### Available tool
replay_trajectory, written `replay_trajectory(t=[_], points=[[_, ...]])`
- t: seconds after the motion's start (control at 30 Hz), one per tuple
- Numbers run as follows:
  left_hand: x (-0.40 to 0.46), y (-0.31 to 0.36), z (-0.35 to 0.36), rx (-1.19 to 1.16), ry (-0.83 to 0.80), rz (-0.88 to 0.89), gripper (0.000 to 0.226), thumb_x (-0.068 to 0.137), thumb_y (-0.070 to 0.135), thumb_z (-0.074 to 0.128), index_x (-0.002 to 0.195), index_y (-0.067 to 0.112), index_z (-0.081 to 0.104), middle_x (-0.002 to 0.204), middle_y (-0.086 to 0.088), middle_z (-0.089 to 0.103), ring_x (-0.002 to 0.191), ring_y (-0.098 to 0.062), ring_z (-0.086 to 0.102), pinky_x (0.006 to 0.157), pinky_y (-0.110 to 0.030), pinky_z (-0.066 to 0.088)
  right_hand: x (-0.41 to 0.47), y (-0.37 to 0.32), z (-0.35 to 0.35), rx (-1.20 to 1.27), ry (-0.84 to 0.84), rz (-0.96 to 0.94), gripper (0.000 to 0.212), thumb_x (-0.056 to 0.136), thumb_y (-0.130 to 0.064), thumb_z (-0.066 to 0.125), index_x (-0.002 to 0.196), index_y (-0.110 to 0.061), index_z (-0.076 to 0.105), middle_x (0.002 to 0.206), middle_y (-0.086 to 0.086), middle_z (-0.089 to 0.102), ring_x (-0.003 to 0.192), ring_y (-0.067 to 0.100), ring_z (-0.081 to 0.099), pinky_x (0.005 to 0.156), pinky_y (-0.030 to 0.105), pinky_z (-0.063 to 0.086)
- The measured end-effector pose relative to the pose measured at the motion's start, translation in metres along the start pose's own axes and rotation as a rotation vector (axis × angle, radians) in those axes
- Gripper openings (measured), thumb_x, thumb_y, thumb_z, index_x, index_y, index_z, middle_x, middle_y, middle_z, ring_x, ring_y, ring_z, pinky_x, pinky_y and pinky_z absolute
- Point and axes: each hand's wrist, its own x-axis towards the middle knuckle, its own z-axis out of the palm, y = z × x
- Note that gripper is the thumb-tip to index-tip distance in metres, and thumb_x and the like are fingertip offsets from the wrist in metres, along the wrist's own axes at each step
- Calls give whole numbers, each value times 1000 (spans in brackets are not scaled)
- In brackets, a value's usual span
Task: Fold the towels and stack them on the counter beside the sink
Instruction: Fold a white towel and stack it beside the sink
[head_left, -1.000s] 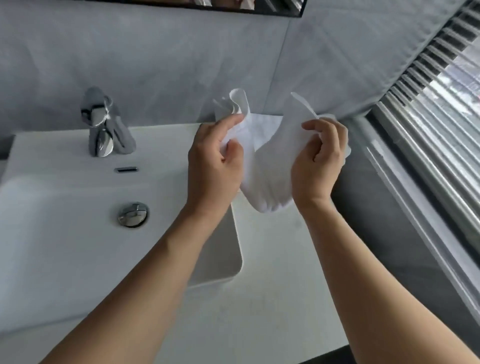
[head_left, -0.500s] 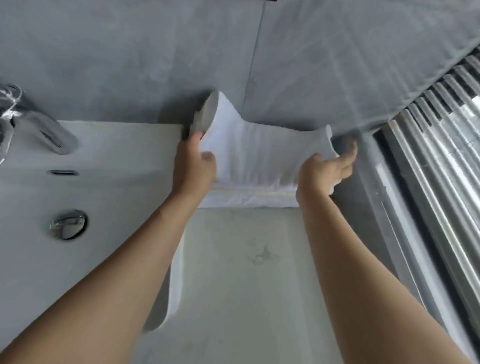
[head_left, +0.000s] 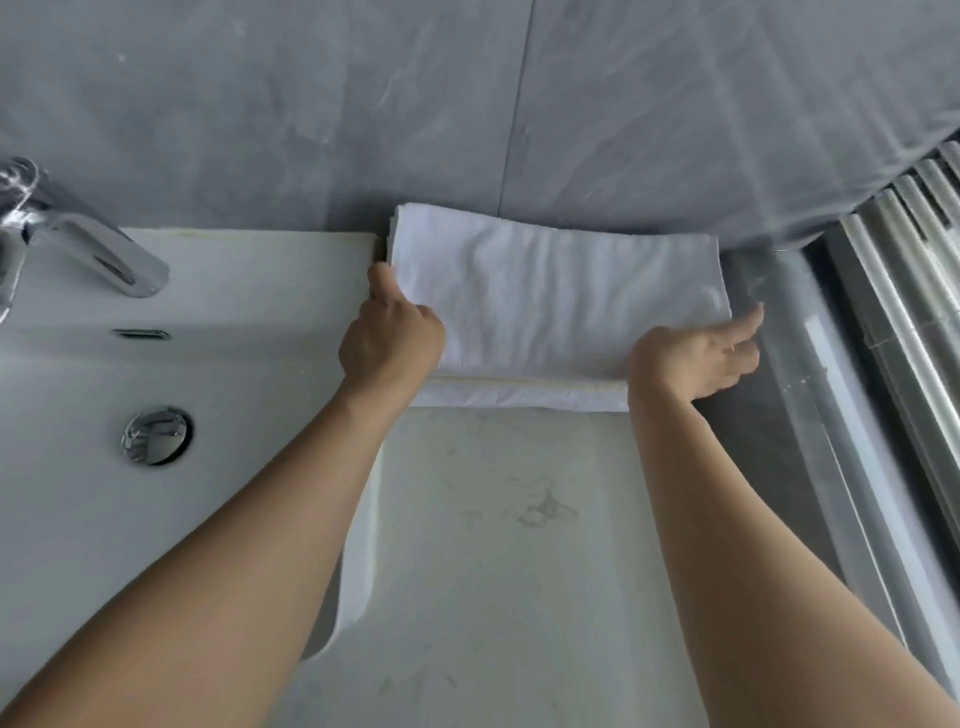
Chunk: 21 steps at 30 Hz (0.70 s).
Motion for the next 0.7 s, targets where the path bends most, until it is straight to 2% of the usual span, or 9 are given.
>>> replay_trajectory(t=[0.07, 0.13, 0.17, 0.27, 0.33, 0.4, 0.57, 0.7], points=[[-4, -5, 2, 242, 138, 116, 64, 86, 17, 46, 147, 14, 25, 129, -20, 46, 109, -39, 47, 86, -44, 37, -6, 10, -1, -305, -55, -341, 89, 74, 2, 33, 155, -26, 10, 159, 11, 7, 144, 30, 15, 118, 42, 10], [-6, 1, 4, 389, 254, 340, 74, 80, 17, 48, 151, 14, 26, 138, -19, 41, 121, -39, 41, 97, -46, 31, -12, 20, 4, -582, -156, -693, 80, 82, -9, 36, 155, -24, 8, 162, 12, 0, 149, 30, -2, 116, 49, -13], [-5, 8, 7, 387, 271, 458, 74, 81, 17, 47, 152, 15, 28, 145, -18, 39, 130, -39, 38, 105, -49, 28, -12, 21, 7, -662, -228, -774, 72, 89, -18, 35, 155, -24, 9, 163, 11, 1, 150, 28, -5, 114, 51, -17], [6, 30, 24, 400, 120, 691, 62, 95, 28, 42, 155, 21, 27, 162, -11, 19, 151, -32, 13, 121, -52, 5, -4, 21, 15, -757, -456, -739, 59, 98, -34, 26, 155, -26, 15, 163, 6, 6, 150, 24, -3, 116, 53, -15], [20, 34, 33, 442, -14, 683, 60, 101, 40, 32, 157, 27, 17, 166, -5, 3, 153, -26, -3, 122, -50, -6, 5, 21, 16, -778, -514, -740, 58, 97, -38, 24, 154, -29, 17, 163, 5, 7, 150, 23, -1, 117, 52, -14], [35, 28, 39, 469, -76, 620, 61, 101, 49, 21, 158, 30, 8, 167, 0, -5, 152, -22, -11, 121, -48, -10, 16, 20, 17, -784, -528, -754, 59, 96, -42, 23, 154, -33, 18, 163, 4, 7, 150, 23, -2, 117, 50, -14], [46, 14, 46, 487, 5, 544, 69, 98, 59, 6, 158, 26, -1, 167, -1, -10, 152, -20, -15, 121, -42, -14, 39, 24, 22, -819, -497, -723, 60, 97, -51, 23, 154, -35, 16, 164, 1, 4, 150, 22, -7, 119, 47, -12], [42, 14, 43, 455, 22, 491, 71, 99, 58, 10, 159, 21, 0, 167, -5, -9, 152, -22, -14, 122, -44, -11, 45, 21, 22, -833, -499, -713, 62, 97, -51, 22, 155, -31, 14, 164, 1, 2, 150, 23, -9, 119, 46, -11]])
